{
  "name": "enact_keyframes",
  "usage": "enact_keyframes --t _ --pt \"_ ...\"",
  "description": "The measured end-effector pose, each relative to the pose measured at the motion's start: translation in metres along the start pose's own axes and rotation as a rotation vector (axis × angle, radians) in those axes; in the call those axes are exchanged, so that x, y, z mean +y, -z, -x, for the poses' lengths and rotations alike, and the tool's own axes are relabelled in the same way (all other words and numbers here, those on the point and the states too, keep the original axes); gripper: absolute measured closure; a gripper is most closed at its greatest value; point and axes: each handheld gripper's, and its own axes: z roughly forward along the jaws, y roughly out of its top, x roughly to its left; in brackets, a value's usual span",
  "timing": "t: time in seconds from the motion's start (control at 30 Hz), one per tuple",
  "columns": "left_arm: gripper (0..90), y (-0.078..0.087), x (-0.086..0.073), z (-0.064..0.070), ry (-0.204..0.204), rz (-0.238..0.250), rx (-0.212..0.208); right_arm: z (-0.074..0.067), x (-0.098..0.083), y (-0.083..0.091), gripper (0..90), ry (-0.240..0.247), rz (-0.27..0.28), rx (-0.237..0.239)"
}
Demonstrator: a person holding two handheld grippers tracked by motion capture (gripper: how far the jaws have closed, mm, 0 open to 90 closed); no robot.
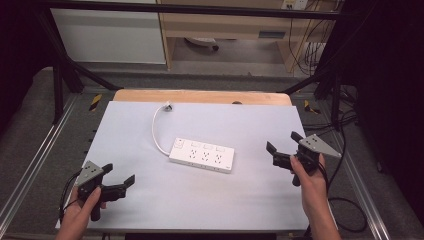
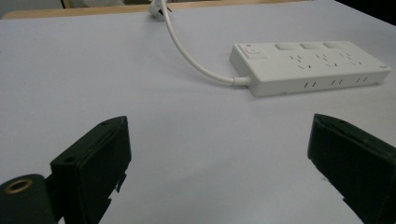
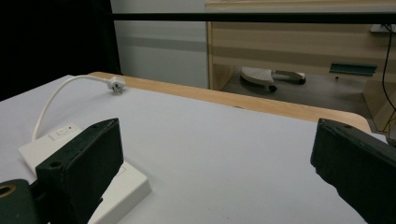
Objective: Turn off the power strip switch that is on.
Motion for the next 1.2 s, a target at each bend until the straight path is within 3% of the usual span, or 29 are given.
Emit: enact_keyframes --t 0.5,0.8,1.07,1.2 --pt "6.0 0.002 -0.001 -0.002 0.012 0.004 0.002 0.004 -0.049 0.002 2.1 -0.04 -0.074 0.024" --pt "6.0 0.002 0.0 -0.001 0.003 0.002 -0.005 -0.001 -0.074 -0.014 2.8 -0.074 -0.174 0.058" --pt "6.0 0.002 0.0 0.0 -0.002 0.001 -0.004 -0.012 -0.08 -0.028 2.8 -0.033 -0.241 0.07" --pt "6.0 0.001 0.0 0.0 -0.006 -0.005 -0.006 -0.008 -0.082 -0.032 3.6 0.008 -0.307 0.011"
